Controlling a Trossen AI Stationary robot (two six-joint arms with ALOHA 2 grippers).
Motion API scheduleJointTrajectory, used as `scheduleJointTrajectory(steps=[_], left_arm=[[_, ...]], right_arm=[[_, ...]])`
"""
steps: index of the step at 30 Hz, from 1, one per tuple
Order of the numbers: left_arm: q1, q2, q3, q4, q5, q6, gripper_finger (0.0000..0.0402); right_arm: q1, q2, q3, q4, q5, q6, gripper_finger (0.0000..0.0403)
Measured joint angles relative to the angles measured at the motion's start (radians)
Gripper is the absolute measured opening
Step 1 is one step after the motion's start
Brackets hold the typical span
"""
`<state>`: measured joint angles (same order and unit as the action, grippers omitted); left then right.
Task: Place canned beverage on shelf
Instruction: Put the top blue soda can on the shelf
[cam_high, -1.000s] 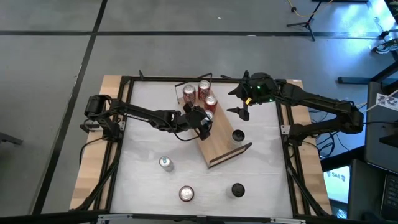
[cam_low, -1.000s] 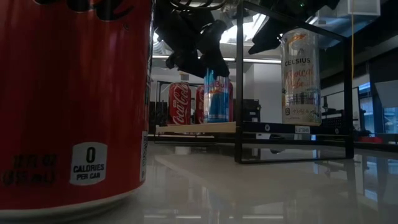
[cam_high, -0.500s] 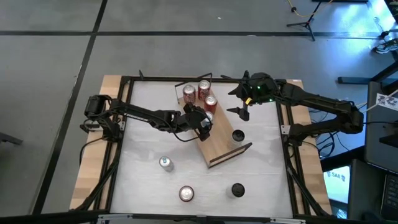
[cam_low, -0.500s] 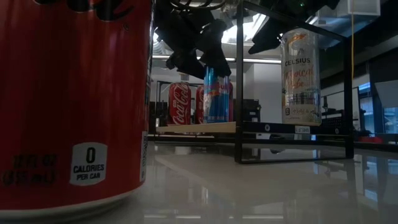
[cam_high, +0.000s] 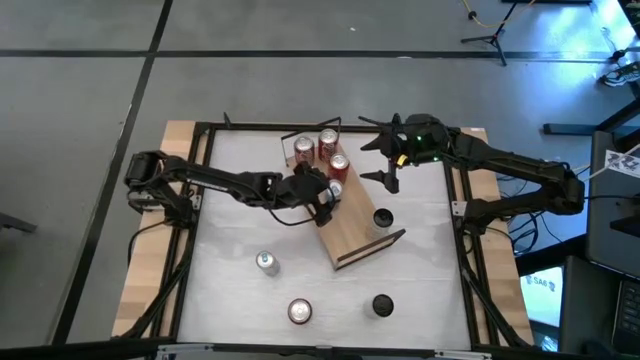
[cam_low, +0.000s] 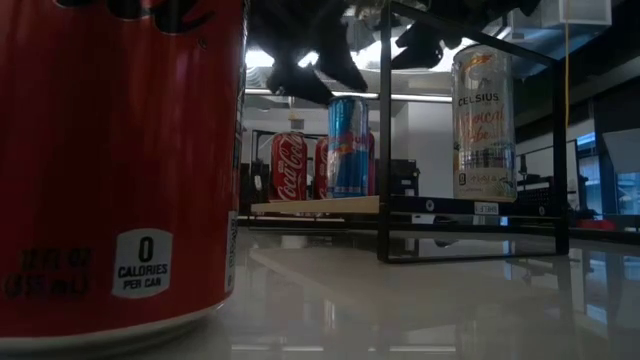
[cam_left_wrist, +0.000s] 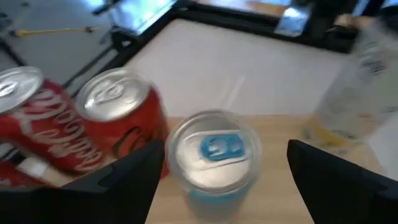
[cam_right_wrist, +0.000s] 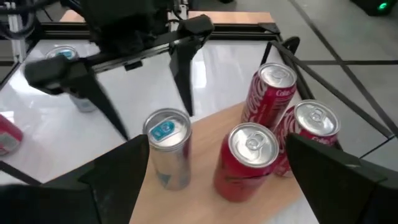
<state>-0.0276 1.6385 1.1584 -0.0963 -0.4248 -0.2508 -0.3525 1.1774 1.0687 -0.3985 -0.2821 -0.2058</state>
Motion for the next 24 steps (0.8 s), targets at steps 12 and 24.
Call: scheduleJointTrajectory(steps=[12,24], left_arm=[[0.001,-0.166,0.000,-0.059,0.051,0.125,0.0329],[0.003,-0.376,0.000,-0.389,-0.099,0.182,0.0329]], right_arm=[[0.111,0.038,0.000,0.088,0.010,0.026,0.0370],[0.196,0.206,0.000,0.191,0.145,0.104,0.0370]])
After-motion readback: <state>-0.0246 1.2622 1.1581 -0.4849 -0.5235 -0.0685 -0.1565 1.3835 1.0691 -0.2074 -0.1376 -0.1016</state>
